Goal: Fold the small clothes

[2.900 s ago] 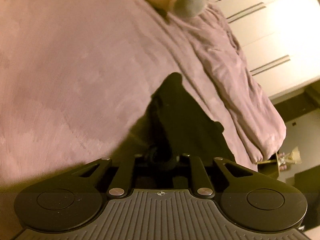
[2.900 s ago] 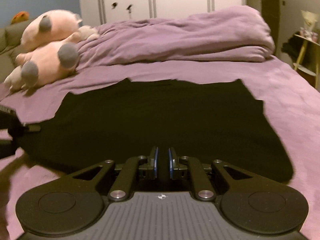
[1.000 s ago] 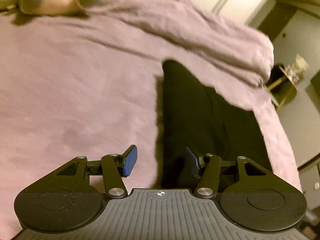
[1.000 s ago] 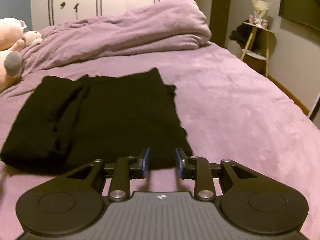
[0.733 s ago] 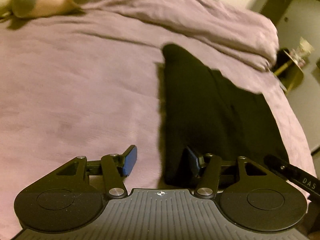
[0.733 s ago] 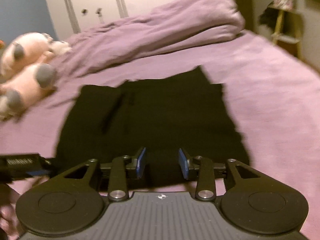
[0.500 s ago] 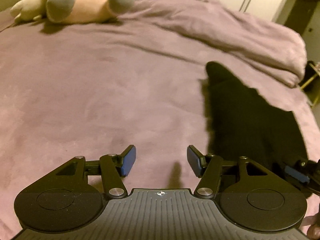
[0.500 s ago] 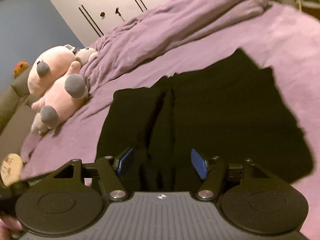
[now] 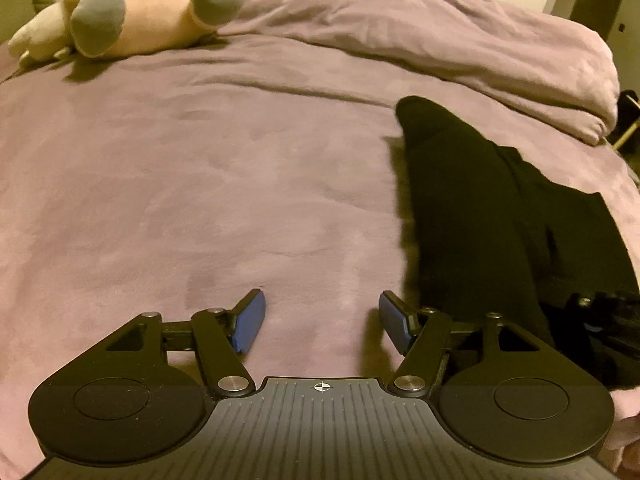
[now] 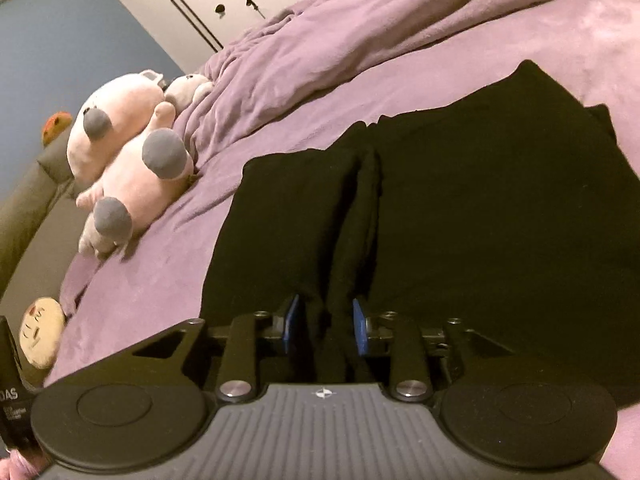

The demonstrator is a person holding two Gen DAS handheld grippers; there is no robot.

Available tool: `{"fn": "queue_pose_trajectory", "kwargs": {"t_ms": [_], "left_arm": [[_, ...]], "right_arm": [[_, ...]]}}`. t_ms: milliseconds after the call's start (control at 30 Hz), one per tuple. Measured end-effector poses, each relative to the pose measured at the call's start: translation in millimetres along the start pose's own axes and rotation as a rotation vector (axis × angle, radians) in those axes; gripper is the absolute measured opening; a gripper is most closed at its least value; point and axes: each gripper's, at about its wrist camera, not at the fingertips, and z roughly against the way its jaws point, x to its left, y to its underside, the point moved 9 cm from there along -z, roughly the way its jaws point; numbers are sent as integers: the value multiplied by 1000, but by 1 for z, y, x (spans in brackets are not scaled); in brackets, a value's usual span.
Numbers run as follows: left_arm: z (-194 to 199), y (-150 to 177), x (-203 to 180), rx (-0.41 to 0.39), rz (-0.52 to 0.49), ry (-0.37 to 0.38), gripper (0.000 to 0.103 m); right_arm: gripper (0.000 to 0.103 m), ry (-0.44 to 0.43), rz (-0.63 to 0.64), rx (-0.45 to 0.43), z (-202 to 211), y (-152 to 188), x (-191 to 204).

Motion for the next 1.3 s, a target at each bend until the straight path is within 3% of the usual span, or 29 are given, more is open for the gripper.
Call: {"fn": "queue_pose_trajectory", "kwargs": {"t_ms": [133,233,367,467,533,600,667,733,800,1033,1067,1133,1300], "left_arm": [[-2,1,-12,8,-20,10,68],[-1,2,-19,9,-37,7,68],[-1,2,-31,11,-58,24,68],[-2,5,-47,15,-79,42,68],[-3,6,-60,24,-86,70,68],[-4,9,-72,31,-116,84,68],[-8,12,-79,47,-143,81,68],[-10,14,-80,52,-152,63,68],[-10,14,-81,55,-152,58,68],[-10,15,-81,64,-155,31,68],[-12,14,-81,65,-150,28,68],[-14,13,-80,67,-143,20,68],[-12,12,-82,65,-143,4,68]], "right_arm": [[7,15,64,-3,0,0,8],[6,84,170,-78,17,-10,14],[5,222,220,-197,52,-26,-1],[5,370,249,-214,66,-25,-27],[5,409,199,-183,68,-20,-49],[6,406,135,-126,64,-11,-69],[9,346,85,-135,68,-10,-75],[32,300,29,-138,72,-15,-79],[43,220,-36,-127,66,-22,-80],[42,76,-79,-71,26,-45,-85],[38,73,-67,-64,22,-44,-84],[17,81,-29,-57,19,-39,-81],[10,136,66,-96,23,-37,-72]]}}
